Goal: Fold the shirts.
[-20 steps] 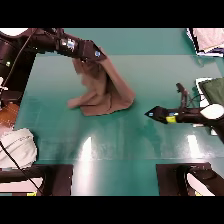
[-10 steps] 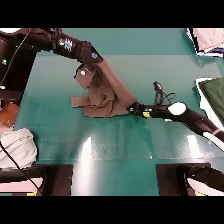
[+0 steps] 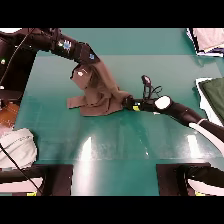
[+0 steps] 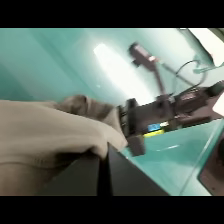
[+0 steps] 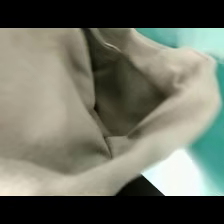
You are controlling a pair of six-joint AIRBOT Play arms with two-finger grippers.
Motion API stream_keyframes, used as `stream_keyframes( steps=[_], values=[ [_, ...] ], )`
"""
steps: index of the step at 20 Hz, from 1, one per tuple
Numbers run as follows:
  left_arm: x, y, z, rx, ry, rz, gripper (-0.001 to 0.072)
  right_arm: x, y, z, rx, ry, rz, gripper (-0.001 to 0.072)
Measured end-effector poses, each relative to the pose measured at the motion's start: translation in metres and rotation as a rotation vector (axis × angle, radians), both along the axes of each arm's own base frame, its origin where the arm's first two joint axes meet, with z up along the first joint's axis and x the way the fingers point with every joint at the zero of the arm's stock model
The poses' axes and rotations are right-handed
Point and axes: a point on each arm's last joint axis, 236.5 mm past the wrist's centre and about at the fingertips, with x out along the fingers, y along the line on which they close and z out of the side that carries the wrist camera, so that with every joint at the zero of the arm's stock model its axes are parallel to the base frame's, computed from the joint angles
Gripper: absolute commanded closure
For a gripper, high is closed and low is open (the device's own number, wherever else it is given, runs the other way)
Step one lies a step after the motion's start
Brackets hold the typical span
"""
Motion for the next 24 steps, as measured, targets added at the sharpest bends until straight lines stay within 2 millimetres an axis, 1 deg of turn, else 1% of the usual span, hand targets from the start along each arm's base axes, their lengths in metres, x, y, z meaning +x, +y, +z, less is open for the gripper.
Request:
stream_keyframes(
  steps=[2,4,6,7,9,11,13,15,16,17,18,19,20,21,22,24],
  values=[
    [0.001,0.007,0.020,0.010,-0.068,0.021,0.0684,0.012,-0.018,0.033,-0.001,-0.089,-0.023,0.0699],
    [-0.002,0.014,0.050,0.010,-0.157,0.041,0.0684,0.022,-0.040,0.077,0.014,-0.184,-0.056,0.0699],
    [-0.012,0.020,0.087,-0.007,-0.252,0.054,0.0684,0.024,-0.062,0.130,0.040,-0.277,-0.078,0.0699],
    [-0.021,0.024,0.105,-0.017,-0.294,0.056,0.0684,0.022,-0.071,0.159,0.053,-0.322,-0.078,0.0699],
    [-0.041,0.030,0.138,-0.041,-0.370,0.060,0.0684,0.012,-0.088,0.218,0.066,-0.417,-0.067,0.0699],
    [-0.065,0.038,0.163,-0.055,-0.430,0.059,0.0684,-0.005,-0.102,0.272,0.040,-0.518,-0.042,0.0699],
    [-0.089,0.045,0.187,-0.075,-0.489,0.058,0.0684,-0.023,-0.118,0.318,-0.007,-0.601,-0.035,0.0699],
    [-0.109,0.050,0.203,-0.088,-0.531,0.057,0.0684,-0.039,-0.135,0.351,-0.066,-0.646,-0.043,0.0699],
    [-0.115,0.052,0.206,-0.087,-0.538,0.053,0.0684,-0.045,-0.142,0.360,-0.096,-0.654,-0.047,0.0699],
    [-0.120,0.053,0.204,-0.079,-0.533,0.047,0.0683,-0.048,-0.147,0.367,-0.124,-0.651,-0.046,0.0699],
    [-0.121,0.054,0.197,-0.063,-0.518,0.044,0.0683,-0.050,-0.150,0.369,-0.144,-0.636,-0.041,0.0699],
    [-0.117,0.055,0.185,-0.040,-0.491,0.047,0.0683,-0.048,-0.151,0.367,-0.163,-0.605,-0.030,0.0699],
    [-0.111,0.056,0.170,-0.014,-0.457,0.050,0.0683,-0.043,-0.150,0.358,-0.177,-0.560,-0.011,0.0699],
    [-0.103,0.057,0.149,0.020,-0.410,0.056,0.0683,-0.036,-0.146,0.346,-0.189,-0.510,0.011,0.0699],
    [-0.094,0.058,0.125,0.054,-0.356,0.060,0.0683,-0.026,-0.142,0.329,-0.201,-0.449,0.038,0.0698],
    [-0.072,0.061,0.063,0.140,-0.221,0.068,0.0682,-0.006,-0.129,0.292,-0.211,-0.331,0.091,0.0698]
  ],
)
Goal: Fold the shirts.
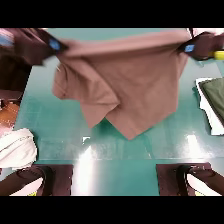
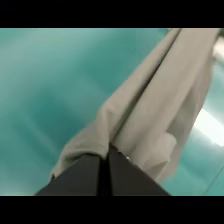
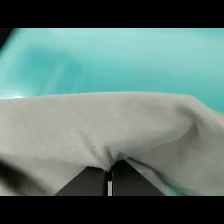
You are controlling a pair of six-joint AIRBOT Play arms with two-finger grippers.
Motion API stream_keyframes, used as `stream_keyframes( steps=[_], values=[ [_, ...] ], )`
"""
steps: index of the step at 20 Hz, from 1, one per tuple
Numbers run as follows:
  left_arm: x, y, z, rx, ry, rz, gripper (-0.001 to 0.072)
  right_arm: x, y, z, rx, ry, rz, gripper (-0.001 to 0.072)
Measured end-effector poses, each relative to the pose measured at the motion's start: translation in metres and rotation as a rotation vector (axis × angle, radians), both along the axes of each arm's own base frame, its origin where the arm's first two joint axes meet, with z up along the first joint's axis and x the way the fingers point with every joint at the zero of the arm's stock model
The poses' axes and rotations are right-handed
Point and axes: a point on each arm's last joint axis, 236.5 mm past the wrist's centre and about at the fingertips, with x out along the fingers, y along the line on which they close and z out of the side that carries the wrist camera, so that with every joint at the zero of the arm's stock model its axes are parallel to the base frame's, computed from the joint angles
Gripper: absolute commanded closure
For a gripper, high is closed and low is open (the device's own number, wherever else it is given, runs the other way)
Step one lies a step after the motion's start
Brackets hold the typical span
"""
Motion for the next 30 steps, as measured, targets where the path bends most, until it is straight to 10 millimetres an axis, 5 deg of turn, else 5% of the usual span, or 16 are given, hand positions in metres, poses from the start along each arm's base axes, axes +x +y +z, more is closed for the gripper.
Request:
stream_keyframes(
  steps=[5,6,7,8,9,11,13,16,18,22,26,30],
  values=[
    [0.054,0.015,-0.156,0.153,0.295,0.095,0.0681,0.052,0.029,-0.113,-0.039,0.281,0.051,0.0696],
    [0.067,0.022,-0.176,0.153,0.328,0.134,0.0533,0.063,0.033,-0.130,-0.034,0.308,0.046,0.0693],
    [0.078,0.032,-0.190,0.147,0.355,0.177,0.0142,0.073,0.036,-0.143,-0.022,0.323,0.039,0.0628],
    [0.089,0.047,-0.202,0.144,0.378,0.231,0.0018,0.083,0.037,-0.154,-0.016,0.331,0.027,0.0375],
    [0.097,0.061,-0.209,0.129,0.402,0.280,0.0019,0.090,0.035,-0.162,-0.013,0.335,0.013,0.0236],
    [0.108,0.087,-0.215,0.081,0.443,0.361,0.0090,0.100,0.030,-0.170,0.000,0.341,-0.011,0.0240],
    [0.110,0.111,-0.218,0.046,0.495,0.418,0.0089,0.103,0.018,-0.169,0.005,0.342,-0.035,0.0240],
    [0.093,0.119,-0.225,0.019,0.590,0.419,0.0089,0.091,0.000,-0.151,-0.001,0.334,-0.040,0.0240],
    [0.078,0.110,-0.237,0.023,0.631,0.399,0.0089,0.078,-0.010,-0.139,-0.007,0.317,-0.046,0.0240],
    [0.051,0.054,-0.275,-0.001,0.680,0.365,0.0089,0.046,-0.018,-0.129,-0.008,0.294,-0.059,0.0240],
    [0.027,-0.003,-0.317,-0.037,0.696,0.387,0.0089,0.022,-0.023,-0.133,0.002,0.271,-0.087,0.0240],
    [0.027,-0.028,-0.334,-0.093,0.665,0.446,0.0089,0.003,-0.026,-0.146,0.011,0.267,-0.113,0.0241]
  ],
)
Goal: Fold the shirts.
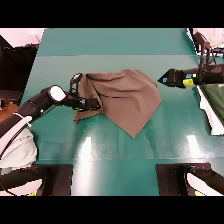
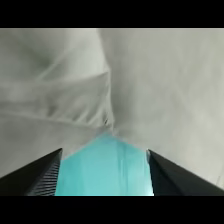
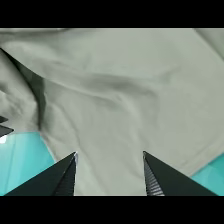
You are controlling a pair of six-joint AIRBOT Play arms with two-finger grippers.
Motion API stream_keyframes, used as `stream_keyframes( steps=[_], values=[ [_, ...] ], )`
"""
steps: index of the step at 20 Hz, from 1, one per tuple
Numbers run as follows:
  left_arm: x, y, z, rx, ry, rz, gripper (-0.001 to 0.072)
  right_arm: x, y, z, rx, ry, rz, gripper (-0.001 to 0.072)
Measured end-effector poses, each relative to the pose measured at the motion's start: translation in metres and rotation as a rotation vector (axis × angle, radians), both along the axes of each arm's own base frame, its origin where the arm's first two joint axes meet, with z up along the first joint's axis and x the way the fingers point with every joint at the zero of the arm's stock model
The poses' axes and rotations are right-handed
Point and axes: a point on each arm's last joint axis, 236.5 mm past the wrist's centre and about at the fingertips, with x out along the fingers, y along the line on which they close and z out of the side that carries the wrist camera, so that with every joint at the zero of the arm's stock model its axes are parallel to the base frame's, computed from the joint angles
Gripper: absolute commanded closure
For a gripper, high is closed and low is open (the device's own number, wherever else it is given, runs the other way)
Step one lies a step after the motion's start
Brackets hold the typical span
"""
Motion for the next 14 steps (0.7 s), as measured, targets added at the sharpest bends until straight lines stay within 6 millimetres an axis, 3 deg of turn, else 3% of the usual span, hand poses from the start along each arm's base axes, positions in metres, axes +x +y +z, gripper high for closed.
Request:
stream_keyframes(
  steps=[8,9,10,14],
  values=[
    [0.013,-0.019,-0.026,-0.043,0.038,0.077,0.0094,-0.019,-0.002,-0.012,0.009,0.001,-0.018,0.0241],
    [0.016,-0.020,-0.026,-0.046,0.037,0.081,0.0241,-0.020,-0.002,-0.012,0.009,0.000,-0.018,0.0241],
    [0.019,-0.022,-0.025,-0.050,0.033,0.084,0.0327,-0.020,-0.002,-0.012,0.010,-0.001,-0.019,0.0241],
    [0.028,-0.025,-0.022,-0.054,0.013,0.087,0.0330,-0.021,-0.002,-0.012,0.010,-0.001,-0.019,0.0241]
  ],
)
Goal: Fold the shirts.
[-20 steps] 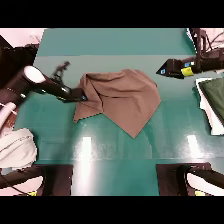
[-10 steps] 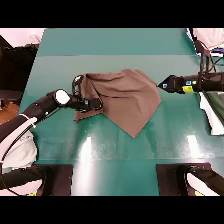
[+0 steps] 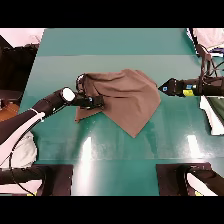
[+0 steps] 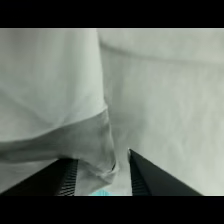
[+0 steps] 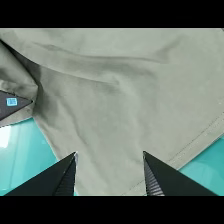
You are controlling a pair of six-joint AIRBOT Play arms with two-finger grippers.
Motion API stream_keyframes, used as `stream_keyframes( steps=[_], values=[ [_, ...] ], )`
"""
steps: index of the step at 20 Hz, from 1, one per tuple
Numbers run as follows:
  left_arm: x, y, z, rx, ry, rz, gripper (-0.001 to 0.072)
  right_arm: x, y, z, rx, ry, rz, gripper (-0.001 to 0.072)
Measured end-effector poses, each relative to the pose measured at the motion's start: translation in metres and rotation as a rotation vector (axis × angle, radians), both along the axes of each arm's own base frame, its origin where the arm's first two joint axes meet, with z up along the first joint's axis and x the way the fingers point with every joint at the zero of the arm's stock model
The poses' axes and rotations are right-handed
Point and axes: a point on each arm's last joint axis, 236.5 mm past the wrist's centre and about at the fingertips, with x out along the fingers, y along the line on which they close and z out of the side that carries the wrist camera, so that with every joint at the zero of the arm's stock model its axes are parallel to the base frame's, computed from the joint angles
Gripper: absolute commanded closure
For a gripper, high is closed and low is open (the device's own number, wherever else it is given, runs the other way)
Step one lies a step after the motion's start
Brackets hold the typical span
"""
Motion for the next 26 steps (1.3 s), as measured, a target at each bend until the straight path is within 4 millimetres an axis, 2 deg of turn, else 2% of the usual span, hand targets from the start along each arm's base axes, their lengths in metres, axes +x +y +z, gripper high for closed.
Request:
stream_keyframes(
  steps=[1,2,3,7,9,10,12,15,17,19,23,26],
  values=[
    [0.001,0.000,0.000,0.004,-0.003,-0.003,0.0446,0.000,0.000,0.000,0.000,0.000,0.000,0.0241],
    [0.002,0.001,0.000,0.008,-0.007,-0.005,0.0602,0.000,0.000,0.000,0.000,0.000,0.000,0.0241],
    [0.002,0.001,0.000,0.010,-0.009,-0.006,0.0683,0.000,0.000,0.000,0.000,0.000,0.000,0.0241],
    [0.006,0.001,0.005,0.016,-0.027,-0.019,0.0684,-0.002,0.000,-0.001,-0.001,0.008,0.005,0.0241],
    [0.012,0.005,0.022,0.027,-0.062,-0.059,0.0684,-0.010,0.002,-0.006,-0.004,0.042,0.024,0.0241],
    [0.017,0.010,0.036,0.034,-0.093,-0.079,0.0683,-0.017,0.003,-0.011,-0.006,0.074,0.038,0.0241],
    [0.029,0.026,0.077,0.054,-0.182,-0.123,0.0683,-0.035,0.005,-0.030,-0.001,0.164,0.048,0.0241],
    [0.042,0.064,0.152,0.095,-0.343,-0.164,0.0683,-0.067,0.011,-0.072,0.009,0.326,0.049,0.0241],
    [0.041,0.088,0.193,0.126,-0.420,-0.178,0.0683,-0.089,0.024,-0.100,0.028,0.415,0.058,0.0241],
    [0.034,0.103,0.219,0.157,-0.460,-0.195,0.0683,-0.106,0.040,-0.122,0.059,0.467,0.059,0.0241],
    [0.019,0.124,0.227,0.229,-0.447,-0.235,0.0683,-0.130,0.061,-0.161,0.095,0.536,0.006,0.0242],
    [0.011,0.131,0.225,0.261,-0.422,-0.258,0.0683,-0.138,0.066,-0.178,0.103,0.556,-0.039,0.0266]
  ],
)
